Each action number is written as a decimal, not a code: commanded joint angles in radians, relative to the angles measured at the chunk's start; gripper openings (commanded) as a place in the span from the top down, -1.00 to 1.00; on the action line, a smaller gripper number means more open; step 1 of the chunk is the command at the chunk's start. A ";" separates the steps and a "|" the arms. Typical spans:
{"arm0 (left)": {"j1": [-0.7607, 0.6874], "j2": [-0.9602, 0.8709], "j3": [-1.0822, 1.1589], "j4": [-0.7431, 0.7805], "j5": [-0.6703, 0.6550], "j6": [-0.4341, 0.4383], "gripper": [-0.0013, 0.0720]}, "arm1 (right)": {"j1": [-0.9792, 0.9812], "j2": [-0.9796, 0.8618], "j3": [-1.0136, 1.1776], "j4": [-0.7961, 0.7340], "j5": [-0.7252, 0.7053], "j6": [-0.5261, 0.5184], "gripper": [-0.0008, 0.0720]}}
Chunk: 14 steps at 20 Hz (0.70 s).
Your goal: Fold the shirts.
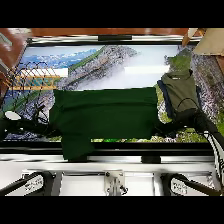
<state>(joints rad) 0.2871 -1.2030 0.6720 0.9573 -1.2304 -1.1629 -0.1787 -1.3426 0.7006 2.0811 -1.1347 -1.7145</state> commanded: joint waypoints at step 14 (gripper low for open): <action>-0.006 -0.398 0.692 -0.161 0.016 -0.085 0.88 | 0.092 -0.266 0.600 0.005 0.305 0.055 0.73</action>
<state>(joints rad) 0.2855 -1.4834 1.2449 0.8333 -1.2201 -1.1896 -0.0933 -1.5227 1.1774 2.0876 -0.8902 -1.6920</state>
